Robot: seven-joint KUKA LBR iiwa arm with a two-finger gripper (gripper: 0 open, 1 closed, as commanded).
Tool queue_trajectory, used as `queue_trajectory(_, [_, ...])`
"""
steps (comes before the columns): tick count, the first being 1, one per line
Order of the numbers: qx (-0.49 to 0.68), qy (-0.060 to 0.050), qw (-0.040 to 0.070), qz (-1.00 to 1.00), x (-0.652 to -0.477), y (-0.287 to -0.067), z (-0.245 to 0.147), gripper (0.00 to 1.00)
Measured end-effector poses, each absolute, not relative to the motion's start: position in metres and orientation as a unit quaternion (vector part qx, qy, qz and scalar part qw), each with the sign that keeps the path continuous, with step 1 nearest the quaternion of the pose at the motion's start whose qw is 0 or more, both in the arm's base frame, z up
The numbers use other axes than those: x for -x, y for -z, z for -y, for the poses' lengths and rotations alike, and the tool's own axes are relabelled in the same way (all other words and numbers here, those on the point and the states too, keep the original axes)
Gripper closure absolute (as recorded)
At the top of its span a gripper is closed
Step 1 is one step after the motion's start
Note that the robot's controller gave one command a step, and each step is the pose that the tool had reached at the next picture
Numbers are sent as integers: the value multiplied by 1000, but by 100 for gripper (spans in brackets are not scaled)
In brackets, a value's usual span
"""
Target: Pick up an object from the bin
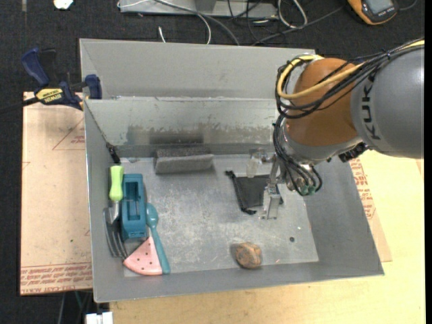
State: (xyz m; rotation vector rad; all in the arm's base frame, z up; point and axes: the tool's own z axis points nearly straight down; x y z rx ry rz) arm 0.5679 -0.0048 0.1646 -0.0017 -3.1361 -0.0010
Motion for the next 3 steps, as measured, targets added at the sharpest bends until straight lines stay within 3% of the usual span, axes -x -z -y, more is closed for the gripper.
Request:
queue_trajectory(1, [1,0,0,1000,-569,-169,5,0])
queue_trajectory(2, [21,1,-3,1000,-579,-112,23,0])
queue_trajectory(3, [131,2,-4,991,-596,-80,23,0])
